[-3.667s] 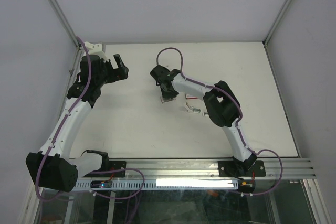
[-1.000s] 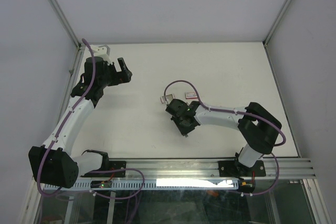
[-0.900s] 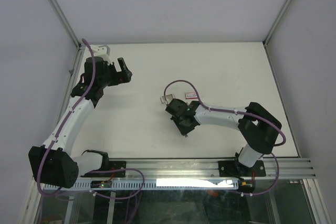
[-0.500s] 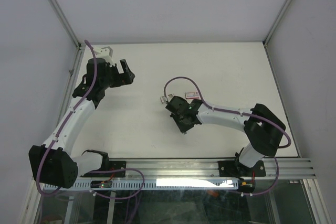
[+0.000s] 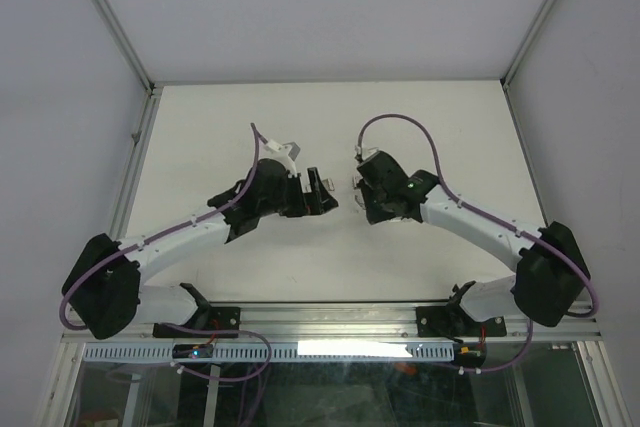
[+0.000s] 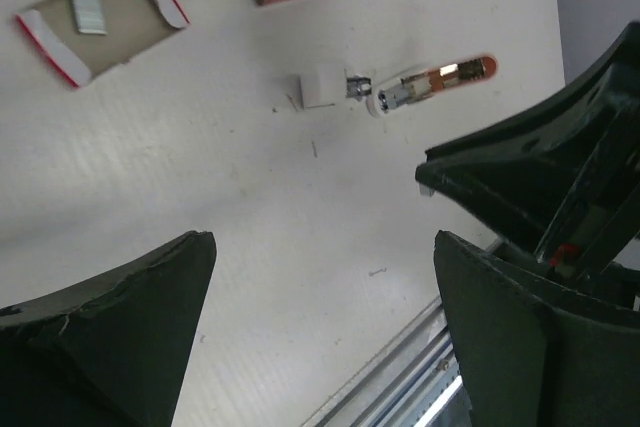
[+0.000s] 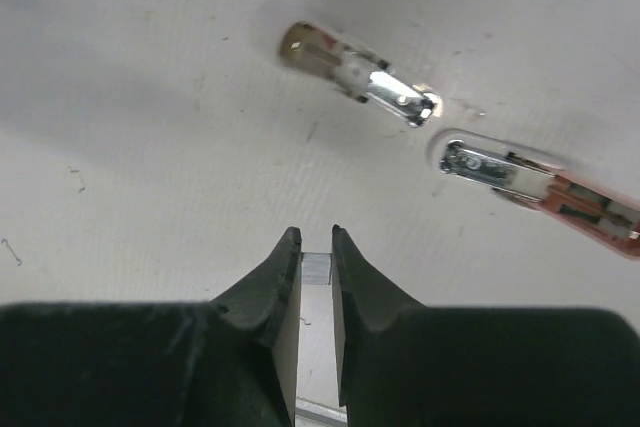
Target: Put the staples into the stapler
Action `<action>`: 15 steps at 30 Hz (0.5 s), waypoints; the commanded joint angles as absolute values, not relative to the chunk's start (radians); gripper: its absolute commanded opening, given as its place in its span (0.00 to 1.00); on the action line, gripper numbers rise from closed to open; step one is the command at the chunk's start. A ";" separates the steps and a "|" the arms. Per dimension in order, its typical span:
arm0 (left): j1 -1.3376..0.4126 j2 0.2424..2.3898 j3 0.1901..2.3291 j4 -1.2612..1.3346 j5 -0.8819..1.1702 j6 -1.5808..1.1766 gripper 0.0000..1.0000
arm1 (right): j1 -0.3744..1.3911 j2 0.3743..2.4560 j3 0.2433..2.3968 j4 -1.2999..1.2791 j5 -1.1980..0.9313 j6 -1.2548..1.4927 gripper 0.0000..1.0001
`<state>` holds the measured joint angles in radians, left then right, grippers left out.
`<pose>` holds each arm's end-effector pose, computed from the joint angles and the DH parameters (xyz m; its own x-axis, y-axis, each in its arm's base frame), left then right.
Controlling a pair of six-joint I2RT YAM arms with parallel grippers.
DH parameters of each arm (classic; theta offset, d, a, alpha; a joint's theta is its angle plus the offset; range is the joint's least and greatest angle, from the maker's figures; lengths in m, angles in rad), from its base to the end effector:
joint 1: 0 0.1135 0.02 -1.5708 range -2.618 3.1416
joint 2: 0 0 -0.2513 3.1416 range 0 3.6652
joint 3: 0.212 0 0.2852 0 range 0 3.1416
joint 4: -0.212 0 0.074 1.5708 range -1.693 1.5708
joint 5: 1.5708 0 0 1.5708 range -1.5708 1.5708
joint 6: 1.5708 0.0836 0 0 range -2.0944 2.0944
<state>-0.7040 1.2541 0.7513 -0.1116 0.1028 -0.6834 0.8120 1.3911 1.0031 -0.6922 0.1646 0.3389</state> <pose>0.2562 -0.2288 0.1799 -0.7876 -0.1552 -0.5963 0.2714 0.7815 -0.5618 0.2367 0.2298 0.1728 -0.7927 -0.3594 -0.4924 -0.4233 0.9058 0.0203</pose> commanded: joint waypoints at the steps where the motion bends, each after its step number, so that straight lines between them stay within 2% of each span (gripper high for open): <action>1: -0.791 1.323 0.746 0.119 0.105 -0.849 0.95 | 0.710 1.303 0.961 -0.653 0.156 0.316 0.16; 9: -0.878 1.558 0.813 0.261 0.178 -0.921 0.96 | 0.556 1.247 0.898 -0.565 0.059 0.307 0.17; 15: -0.878 1.679 0.888 0.295 0.186 -0.903 0.96 | 0.523 1.226 0.881 -0.542 0.016 0.311 0.17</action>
